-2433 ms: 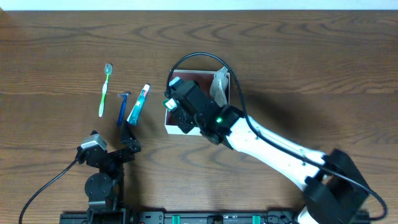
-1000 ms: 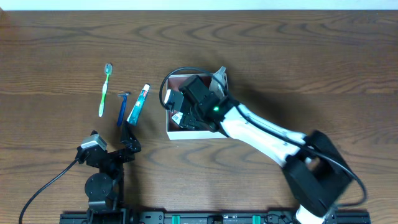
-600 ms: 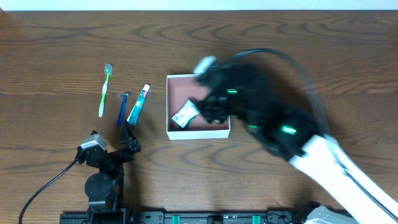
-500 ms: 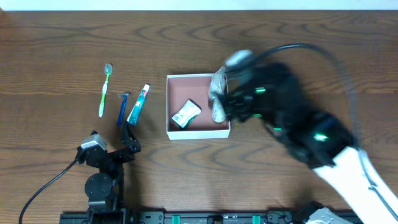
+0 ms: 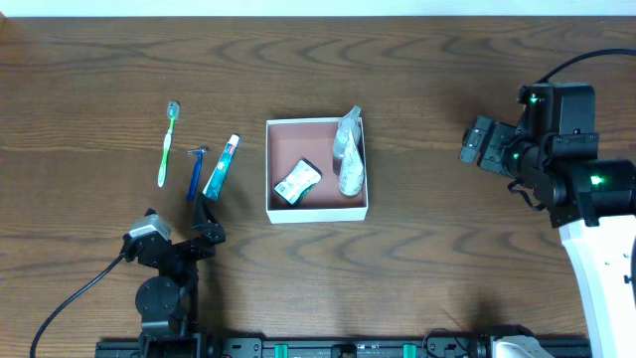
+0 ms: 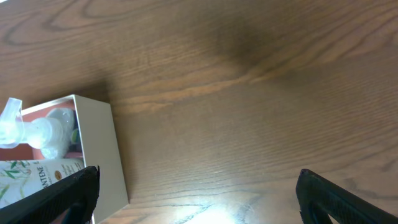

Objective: Pack container

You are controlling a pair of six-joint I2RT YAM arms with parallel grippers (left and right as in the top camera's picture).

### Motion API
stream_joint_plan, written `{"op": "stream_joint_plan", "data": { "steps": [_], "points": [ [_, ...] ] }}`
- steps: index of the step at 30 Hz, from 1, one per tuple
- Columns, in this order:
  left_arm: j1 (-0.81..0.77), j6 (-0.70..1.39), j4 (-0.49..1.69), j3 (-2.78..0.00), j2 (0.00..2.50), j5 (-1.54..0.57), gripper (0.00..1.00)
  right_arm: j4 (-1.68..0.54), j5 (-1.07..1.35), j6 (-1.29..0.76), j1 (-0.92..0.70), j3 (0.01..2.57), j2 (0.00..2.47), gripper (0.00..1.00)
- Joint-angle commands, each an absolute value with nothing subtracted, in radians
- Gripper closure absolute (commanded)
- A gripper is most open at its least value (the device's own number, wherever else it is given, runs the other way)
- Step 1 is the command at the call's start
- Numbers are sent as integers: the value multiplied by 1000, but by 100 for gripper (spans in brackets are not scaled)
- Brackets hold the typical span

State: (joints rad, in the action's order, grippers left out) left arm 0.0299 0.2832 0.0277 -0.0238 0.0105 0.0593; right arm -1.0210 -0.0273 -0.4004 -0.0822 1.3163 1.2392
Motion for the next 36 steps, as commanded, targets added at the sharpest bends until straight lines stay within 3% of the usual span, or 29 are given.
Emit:
{"op": "stream_joint_plan", "data": {
  "steps": [1, 10, 18, 25, 36],
  "points": [
    [27, 266, 70, -4, 12, 58, 2, -1022, -10, -426, -72, 1314, 1235, 1],
    [27, 271, 93, -24, 51, -147, 2, -1022, -10, -426, -72, 1314, 1235, 1],
    [28, 290, 396, -311, 184, -54, 2, -1022, -10, -426, -72, 1314, 1235, 1],
    [38, 288, 570, -687, 564, 196, 2, -1022, -10, -426, -72, 1314, 1235, 1],
    [208, 282, 659, -1128, 1210, 184, 2, -1022, -10, -426, -72, 1314, 1235, 1]
  ]
}}
